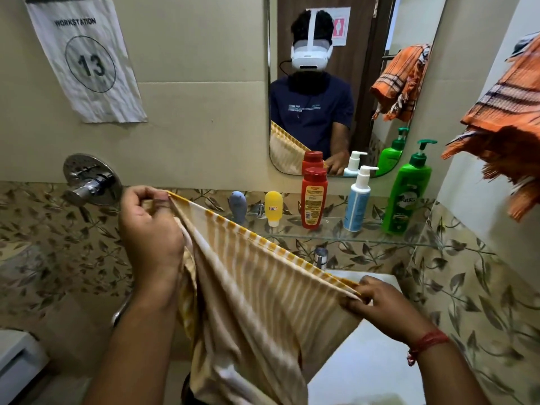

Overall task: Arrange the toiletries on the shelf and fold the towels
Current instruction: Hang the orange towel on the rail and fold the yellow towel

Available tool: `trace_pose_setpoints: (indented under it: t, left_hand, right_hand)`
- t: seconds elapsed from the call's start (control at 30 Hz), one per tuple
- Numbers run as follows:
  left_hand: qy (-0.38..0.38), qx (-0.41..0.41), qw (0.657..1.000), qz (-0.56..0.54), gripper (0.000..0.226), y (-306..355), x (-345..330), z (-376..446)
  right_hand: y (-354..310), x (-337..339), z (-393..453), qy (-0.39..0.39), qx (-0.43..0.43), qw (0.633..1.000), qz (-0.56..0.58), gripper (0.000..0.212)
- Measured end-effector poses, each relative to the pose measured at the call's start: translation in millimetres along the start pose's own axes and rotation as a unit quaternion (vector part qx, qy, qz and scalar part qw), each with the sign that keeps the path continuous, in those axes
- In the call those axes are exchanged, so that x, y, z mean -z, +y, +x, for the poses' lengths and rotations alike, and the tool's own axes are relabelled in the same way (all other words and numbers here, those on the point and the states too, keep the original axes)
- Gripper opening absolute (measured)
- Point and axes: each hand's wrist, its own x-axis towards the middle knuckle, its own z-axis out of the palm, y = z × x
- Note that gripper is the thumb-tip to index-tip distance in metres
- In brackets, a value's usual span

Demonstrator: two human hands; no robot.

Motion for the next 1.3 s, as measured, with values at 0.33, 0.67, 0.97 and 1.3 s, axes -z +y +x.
trace_pose_setpoints:
  t: [0.33, 0.67, 0.97, 1.3]
  left_hand:
    - [0.052, 0.070, 0.996, -0.013, 0.027, -12.2, 1.9, -2.7]
    - [0.063, 0.114, 0.991, -0.024, 0.029, -21.9, 3.8, -3.0]
    - [-0.033, 0.102, 0.994, 0.021, 0.015, -21.1, 5.2, 1.5]
    - [-0.400, 0.091, 0.911, 0.037, 0.039, 34.6, -10.3, -36.1]
  right_hand:
    - [19.2, -19.5, 6.8, 0.101, 0.021, 0.983, 0.152, 0.023]
    - [15.6, -17.9, -5.6, 0.129, 0.017, 0.879, 0.460, 0.060]
    - [-9.6, 7.6, -19.5, 0.090, 0.051, 0.815, 0.570, 0.045]
    - [-117.9, 48.0, -30.3, -0.137, 0.252, 0.781, 0.555, 0.020]
